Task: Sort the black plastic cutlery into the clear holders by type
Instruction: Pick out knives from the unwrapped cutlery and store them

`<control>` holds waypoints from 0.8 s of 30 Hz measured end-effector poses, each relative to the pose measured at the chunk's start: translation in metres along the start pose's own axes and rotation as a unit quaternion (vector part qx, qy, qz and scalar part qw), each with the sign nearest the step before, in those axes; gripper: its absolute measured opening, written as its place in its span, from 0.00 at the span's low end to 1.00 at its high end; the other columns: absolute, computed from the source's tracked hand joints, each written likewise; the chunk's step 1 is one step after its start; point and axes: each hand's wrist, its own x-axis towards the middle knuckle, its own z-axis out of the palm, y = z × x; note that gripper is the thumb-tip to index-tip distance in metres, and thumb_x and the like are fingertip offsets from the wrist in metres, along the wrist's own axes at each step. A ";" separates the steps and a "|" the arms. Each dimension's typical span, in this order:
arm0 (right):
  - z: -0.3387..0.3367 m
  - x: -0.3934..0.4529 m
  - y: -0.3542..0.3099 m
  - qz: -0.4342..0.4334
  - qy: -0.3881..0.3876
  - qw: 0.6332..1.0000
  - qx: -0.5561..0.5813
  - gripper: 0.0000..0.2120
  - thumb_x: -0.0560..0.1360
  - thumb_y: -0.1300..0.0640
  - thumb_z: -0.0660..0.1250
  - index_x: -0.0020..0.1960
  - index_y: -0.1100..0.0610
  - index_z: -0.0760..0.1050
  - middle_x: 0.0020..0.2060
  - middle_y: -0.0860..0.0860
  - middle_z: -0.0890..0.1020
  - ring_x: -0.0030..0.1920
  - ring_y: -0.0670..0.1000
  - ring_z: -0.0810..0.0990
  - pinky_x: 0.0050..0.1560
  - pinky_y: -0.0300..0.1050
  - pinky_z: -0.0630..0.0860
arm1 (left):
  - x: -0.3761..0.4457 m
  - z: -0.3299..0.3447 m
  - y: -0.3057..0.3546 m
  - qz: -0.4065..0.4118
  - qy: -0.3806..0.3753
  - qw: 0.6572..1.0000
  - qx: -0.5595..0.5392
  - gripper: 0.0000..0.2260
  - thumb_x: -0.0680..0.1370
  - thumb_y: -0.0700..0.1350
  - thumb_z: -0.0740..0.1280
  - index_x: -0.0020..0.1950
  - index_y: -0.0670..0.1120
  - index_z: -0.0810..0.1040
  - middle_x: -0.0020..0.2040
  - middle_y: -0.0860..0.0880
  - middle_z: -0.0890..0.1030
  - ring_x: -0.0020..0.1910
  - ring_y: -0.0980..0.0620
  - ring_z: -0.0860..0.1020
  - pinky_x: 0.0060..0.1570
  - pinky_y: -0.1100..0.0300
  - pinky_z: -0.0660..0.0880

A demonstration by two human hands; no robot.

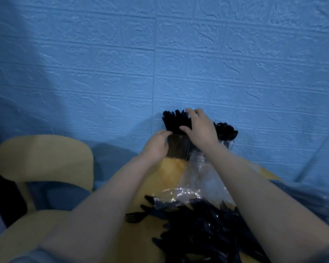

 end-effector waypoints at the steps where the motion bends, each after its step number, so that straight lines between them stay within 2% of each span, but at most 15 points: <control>1: -0.007 -0.008 -0.001 -0.010 0.003 1.000 0.004 0.27 0.78 0.49 0.64 0.74 0.56 0.62 0.65 0.56 0.69 0.58 0.57 0.74 0.56 0.47 0.69 | -0.006 -0.005 0.001 -0.002 -0.002 1.000 0.005 0.20 0.79 0.33 0.58 0.71 0.40 0.68 0.69 0.42 0.69 0.68 0.45 0.68 0.62 0.69 0.57; 5: -0.036 -0.052 -0.004 -0.026 -0.023 0.998 0.050 0.21 0.77 0.50 0.65 0.67 0.56 0.71 0.62 0.53 0.71 0.51 0.54 0.77 0.54 0.46 0.71 | -0.044 -0.026 0.008 0.000 0.004 1.000 0.013 0.16 0.79 0.34 0.61 0.66 0.41 0.75 0.64 0.41 0.75 0.64 0.44 0.72 0.60 0.64 0.62; 9: -0.066 -0.106 -0.014 -0.048 -0.090 0.991 0.086 0.14 0.76 0.51 0.67 0.60 0.55 0.77 0.57 0.49 0.73 0.44 0.46 0.74 0.52 0.45 0.74 | -0.104 -0.045 0.016 -0.030 -0.003 0.999 -0.024 0.11 0.77 0.33 0.63 0.57 0.39 0.80 0.54 0.42 0.82 0.53 0.46 0.79 0.48 0.68 0.66; 13: -0.092 -0.171 -0.026 -0.102 -0.134 0.981 0.092 0.07 0.76 0.56 0.68 0.51 0.58 0.81 0.44 0.45 0.77 0.37 0.37 0.70 0.42 0.28 0.66 | -0.178 -0.045 0.025 -0.066 -0.010 0.997 -0.048 0.07 0.77 0.35 0.65 0.51 0.41 0.82 0.47 0.47 0.82 0.45 0.53 0.77 0.38 0.74 0.67; 15: -0.099 -0.202 -0.029 -0.106 -0.174 0.975 0.094 0.05 0.75 0.56 0.69 0.48 0.57 0.80 0.40 0.41 0.74 0.38 0.37 0.71 0.41 0.28 0.66 | -0.211 -0.039 0.033 -0.068 -0.021 0.995 -0.073 0.06 0.77 0.36 0.67 0.47 0.46 0.81 0.44 0.51 0.81 0.43 0.53 0.77 0.39 0.75 0.68; 17: -0.100 -0.228 -0.026 -0.095 -0.202 0.971 0.089 0.06 0.76 0.54 0.68 0.49 0.55 0.80 0.44 0.44 0.76 0.40 0.41 0.70 0.43 0.35 0.67 | -0.237 -0.029 0.042 -0.063 -0.032 0.994 -0.081 0.07 0.76 0.37 0.68 0.47 0.50 0.79 0.43 0.56 0.79 0.43 0.58 0.76 0.41 0.75 0.69; 21: -0.102 -0.271 -0.019 -0.039 -0.209 0.971 0.106 0.07 0.75 0.51 0.68 0.51 0.51 0.79 0.47 0.44 0.76 0.44 0.43 0.72 0.48 0.40 0.72 | -0.271 -0.010 0.055 -0.052 -0.011 0.996 -0.078 0.06 0.75 0.38 0.69 0.51 0.46 0.81 0.45 0.52 0.78 0.43 0.60 0.75 0.45 0.73 0.70; 24: -0.098 -0.305 -0.018 -0.037 -0.206 0.972 0.105 0.16 0.73 0.44 0.69 0.57 0.50 0.77 0.51 0.44 0.75 0.51 0.43 0.71 0.55 0.41 0.71 | -0.284 0.004 0.062 -0.047 -0.011 0.996 -0.080 0.09 0.74 0.40 0.71 0.53 0.45 0.79 0.48 0.51 0.76 0.45 0.59 0.74 0.45 0.76 0.67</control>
